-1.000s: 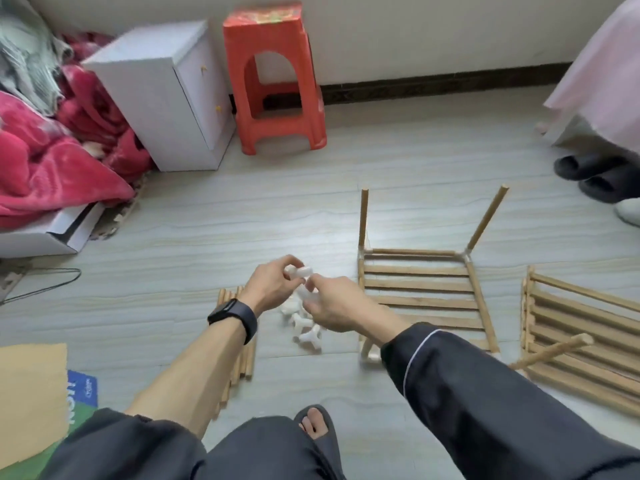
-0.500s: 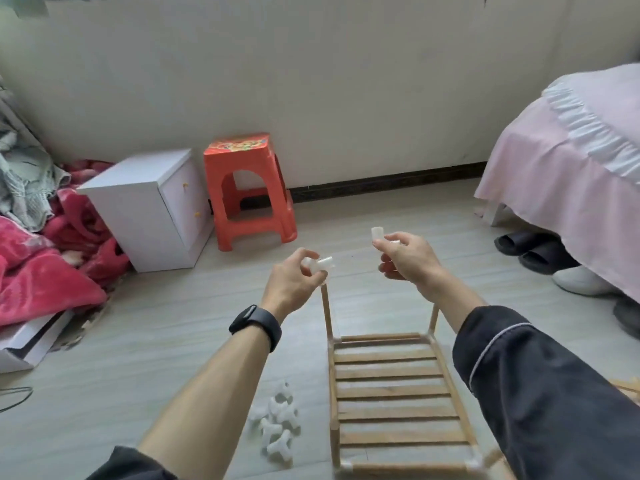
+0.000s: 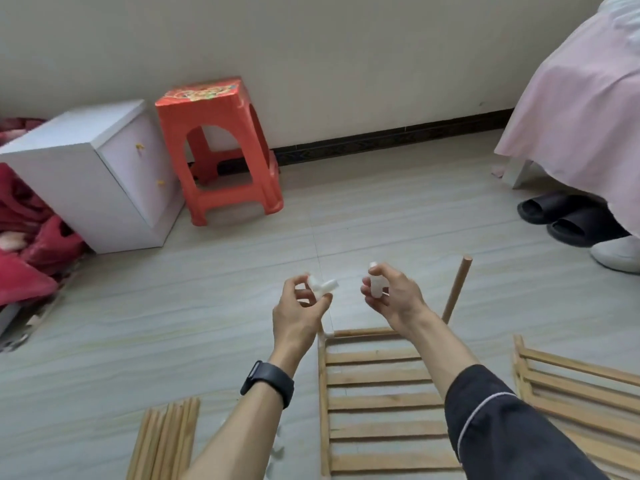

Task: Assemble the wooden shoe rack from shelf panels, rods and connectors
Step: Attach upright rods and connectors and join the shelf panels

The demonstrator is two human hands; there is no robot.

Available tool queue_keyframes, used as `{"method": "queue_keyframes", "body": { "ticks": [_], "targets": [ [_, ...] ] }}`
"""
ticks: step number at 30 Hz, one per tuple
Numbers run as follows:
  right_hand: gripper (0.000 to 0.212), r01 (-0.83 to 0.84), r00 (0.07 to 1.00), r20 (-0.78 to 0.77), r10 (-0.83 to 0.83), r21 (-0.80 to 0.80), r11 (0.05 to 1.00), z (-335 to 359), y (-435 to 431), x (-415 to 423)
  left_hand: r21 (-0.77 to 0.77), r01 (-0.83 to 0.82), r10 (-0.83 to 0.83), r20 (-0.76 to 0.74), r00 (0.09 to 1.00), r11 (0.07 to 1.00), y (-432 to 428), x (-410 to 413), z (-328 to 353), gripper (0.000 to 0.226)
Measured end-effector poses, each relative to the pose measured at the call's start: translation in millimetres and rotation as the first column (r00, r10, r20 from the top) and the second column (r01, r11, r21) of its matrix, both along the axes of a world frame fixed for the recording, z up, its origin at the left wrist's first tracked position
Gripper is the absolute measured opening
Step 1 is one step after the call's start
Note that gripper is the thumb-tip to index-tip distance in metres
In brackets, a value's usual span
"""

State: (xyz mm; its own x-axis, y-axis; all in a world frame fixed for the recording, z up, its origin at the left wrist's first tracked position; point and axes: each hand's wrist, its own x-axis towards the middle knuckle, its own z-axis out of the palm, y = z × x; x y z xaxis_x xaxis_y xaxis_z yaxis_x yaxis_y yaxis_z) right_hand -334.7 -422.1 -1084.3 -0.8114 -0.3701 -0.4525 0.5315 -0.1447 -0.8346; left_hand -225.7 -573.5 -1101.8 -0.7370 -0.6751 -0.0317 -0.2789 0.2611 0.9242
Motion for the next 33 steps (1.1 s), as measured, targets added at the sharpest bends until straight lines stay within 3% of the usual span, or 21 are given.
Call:
{"method": "queue_keyframes", "body": {
  "ticks": [6,10,14,19,24,28,30,33],
  "targets": [
    [0.026,-0.169,0.953,-0.209,0.221,0.241,0.956,-31.2,-33.2,3.0,0.046,-0.016,0.017,-0.037,0.999,0.999,-7.3,-8.9,-17.6,0.045],
    [0.033,-0.243,0.902,-0.315,0.295,0.193,0.951,-31.0,-42.8,3.6,0.064,-0.037,0.041,-0.057,0.998,0.997,-18.3,-11.5,-20.6,0.047],
    [0.027,-0.327,0.863,-0.331,0.381,0.207,0.922,-26.2,-42.6,0.8,0.073,-0.019,0.026,-0.094,0.995,0.997,-29.2,-11.7,-20.5,0.049],
    [0.019,-0.274,0.864,-0.355,0.356,0.261,0.926,-24.1,-48.5,-1.8,0.099,0.003,0.013,-0.158,0.987,0.995,-27.9,-16.1,-19.8,0.05],
    [0.021,-0.277,0.871,-0.367,0.327,0.183,0.943,-23.9,-48.6,-3.6,0.116,-0.015,0.04,-0.211,0.977,0.993,-30.2,-19.0,-16.0,0.051],
    [0.021,-0.092,0.902,-0.407,0.142,0.14,0.986,-21.5,-56.4,-6.5,0.16,-0.041,0.076,-0.224,0.972,0.986,-33.4,-19.0,-17.3,0.054],
    [0.019,-0.016,0.904,-0.42,0.08,0.155,0.988,-21.2,-60.3,-7.6,0.244,-0.07,0.119,-0.192,0.974,0.967,-35.6,-20.3,-18.3,0.049],
    [0.023,-0.024,0.893,-0.433,0.124,0.23,0.973,-23.6,-63.1,-4.7,0.41,-0.047,0.105,-0.121,0.987,0.911,-39.3,-21.7,-20.1,0.037]
  ]
}}
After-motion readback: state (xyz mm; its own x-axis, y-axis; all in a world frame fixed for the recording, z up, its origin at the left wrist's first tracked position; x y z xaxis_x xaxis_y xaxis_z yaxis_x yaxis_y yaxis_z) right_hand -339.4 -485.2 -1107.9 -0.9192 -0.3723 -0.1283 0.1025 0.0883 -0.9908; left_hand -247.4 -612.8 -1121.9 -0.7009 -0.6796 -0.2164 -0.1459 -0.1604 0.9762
